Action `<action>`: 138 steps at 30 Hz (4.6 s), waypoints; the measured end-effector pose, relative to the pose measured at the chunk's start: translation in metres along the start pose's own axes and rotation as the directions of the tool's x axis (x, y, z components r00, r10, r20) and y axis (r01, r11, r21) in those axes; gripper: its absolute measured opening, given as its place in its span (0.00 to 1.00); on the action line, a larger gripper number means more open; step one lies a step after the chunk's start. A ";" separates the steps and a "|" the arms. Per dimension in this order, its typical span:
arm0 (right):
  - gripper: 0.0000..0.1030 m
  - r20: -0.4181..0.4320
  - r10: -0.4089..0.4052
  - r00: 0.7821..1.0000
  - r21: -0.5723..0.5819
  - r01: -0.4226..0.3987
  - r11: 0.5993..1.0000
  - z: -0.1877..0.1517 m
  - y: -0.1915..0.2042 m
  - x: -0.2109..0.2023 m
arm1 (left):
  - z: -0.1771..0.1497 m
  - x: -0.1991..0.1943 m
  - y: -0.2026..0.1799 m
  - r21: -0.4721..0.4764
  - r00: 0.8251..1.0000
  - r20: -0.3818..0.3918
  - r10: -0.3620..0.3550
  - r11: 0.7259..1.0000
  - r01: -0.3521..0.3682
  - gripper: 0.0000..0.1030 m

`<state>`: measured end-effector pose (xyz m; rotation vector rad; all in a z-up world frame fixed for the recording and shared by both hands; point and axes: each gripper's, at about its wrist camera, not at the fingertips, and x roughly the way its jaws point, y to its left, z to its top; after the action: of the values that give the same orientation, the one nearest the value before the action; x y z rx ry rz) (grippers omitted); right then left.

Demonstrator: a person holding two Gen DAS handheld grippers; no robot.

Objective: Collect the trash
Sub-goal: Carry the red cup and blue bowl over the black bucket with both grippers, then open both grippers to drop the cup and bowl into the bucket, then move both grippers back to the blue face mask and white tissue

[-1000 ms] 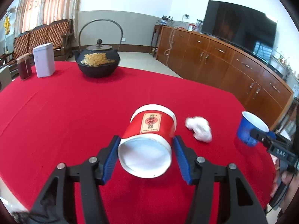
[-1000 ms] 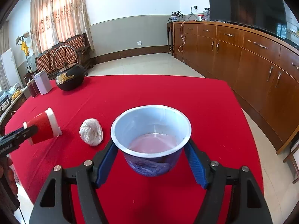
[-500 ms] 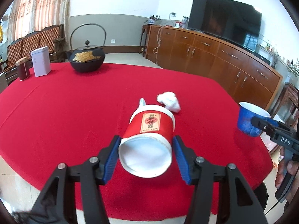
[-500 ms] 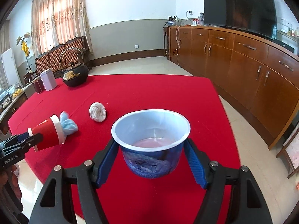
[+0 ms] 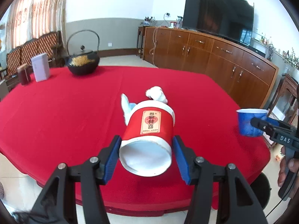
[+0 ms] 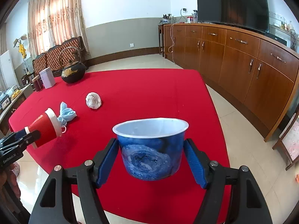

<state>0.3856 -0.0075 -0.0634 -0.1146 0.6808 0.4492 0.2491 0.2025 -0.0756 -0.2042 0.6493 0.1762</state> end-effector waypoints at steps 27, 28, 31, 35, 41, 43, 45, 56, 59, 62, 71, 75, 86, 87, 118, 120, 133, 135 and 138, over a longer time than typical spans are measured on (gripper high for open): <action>0.73 -0.080 0.010 0.997 -0.001 -0.010 1.000 -0.028 -0.021 0.004 | -0.018 0.004 -0.054 0.087 0.998 -0.014 -0.063 0.994 0.064 0.55; 0.73 -0.073 0.008 0.997 -0.002 -0.008 1.000 -0.028 -0.020 0.003 | -0.018 0.003 -0.055 0.089 0.998 -0.012 -0.067 0.994 0.068 0.55; 0.73 -0.051 0.007 0.999 0.013 -0.006 1.000 -0.031 -0.022 -0.005 | -0.017 0.000 -0.061 0.097 0.997 -0.001 -0.076 0.992 0.076 0.55; 0.73 -0.040 -0.005 0.999 0.018 0.005 1.000 -0.032 -0.025 -0.015 | -0.016 -0.006 -0.069 0.107 0.996 0.007 -0.092 0.990 0.090 0.55; 0.73 0.004 -0.046 0.999 0.047 0.045 0.998 -0.035 -0.046 -0.047 | -0.016 -0.015 -0.090 0.139 0.992 0.011 -0.127 0.982 0.125 0.55; 0.73 0.016 -0.068 0.998 0.063 0.067 0.996 -0.039 -0.056 -0.061 | -0.018 -0.020 -0.101 0.150 0.989 0.014 -0.147 0.978 0.143 0.55; 0.73 0.028 -0.090 0.996 0.082 0.088 0.993 -0.045 -0.067 -0.076 | -0.018 -0.025 -0.111 0.158 0.986 0.017 -0.165 0.974 0.160 0.55; 0.73 0.044 -0.247 0.968 0.202 0.233 0.951 -0.103 -0.143 -0.167 | -0.044 -0.049 -0.202 0.258 0.948 -0.033 -0.317 0.914 0.314 0.55; 0.73 0.020 -0.291 0.956 0.250 0.277 0.928 -0.127 -0.170 -0.190 | -0.053 -0.052 -0.228 0.285 0.932 -0.058 -0.357 0.889 0.358 0.55; 0.73 -0.004 -0.326 0.945 0.290 0.313 0.904 -0.151 -0.195 -0.208 | -0.064 -0.055 -0.259 0.319 0.912 -0.093 -0.400 0.855 0.408 0.55; 0.73 -0.086 -0.359 0.929 0.363 0.365 0.857 -0.225 -0.249 -0.235 | -0.100 -0.050 -0.329 0.378 0.858 -0.218 -0.464 0.771 0.513 0.55; 0.73 -0.126 -0.346 0.930 0.369 0.368 0.854 -0.248 -0.263 -0.226 | -0.122 -0.041 -0.351 0.382 0.835 -0.292 -0.465 0.744 0.548 0.55; 0.73 -0.243 -0.270 0.932 0.247 0.329 0.912 -0.289 -0.282 -0.177 | -0.171 -0.004 -0.388 0.386 0.794 -0.439 -0.421 0.709 0.590 0.55; 0.73 -0.254 -0.264 0.930 0.223 0.322 0.920 -0.292 -0.283 -0.172 | -0.175 0.001 -0.391 0.385 0.790 -0.452 -0.414 0.709 0.592 0.55; 1.00 -0.117 -0.294 0.949 0.310 0.316 0.897 -0.234 -0.228 -0.170 | -0.111 -0.046 -0.244 0.311 0.976 -0.091 -0.197 0.925 0.216 0.95; 1.00 -0.095 -0.282 0.955 0.316 0.298 0.901 -0.224 -0.215 -0.170 | -0.109 -0.050 -0.230 0.291 0.982 -0.072 -0.176 0.938 0.189 0.95; 1.00 0.014 -0.166 0.986 0.207 0.160 0.965 -0.164 -0.119 -0.153 | -0.094 -0.077 -0.155 0.189 0.998 0.020 -0.057 0.981 0.052 0.95; 1.00 0.032 -0.139 0.990 0.181 0.131 0.975 -0.149 -0.102 -0.148 | -0.090 -0.083 -0.141 0.166 0.998 0.040 -0.039 0.986 0.032 0.95; 1.00 0.076 -0.090 0.993 0.135 0.079 0.988 -0.127 -0.076 -0.140 | -0.083 -0.089 -0.116 0.126 0.998 0.065 -0.005 0.992 -0.004 0.95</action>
<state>0.2491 -0.1581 -0.0768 -0.0001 0.6212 0.3243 0.1581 0.0614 -0.0701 -0.0770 0.5934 0.1402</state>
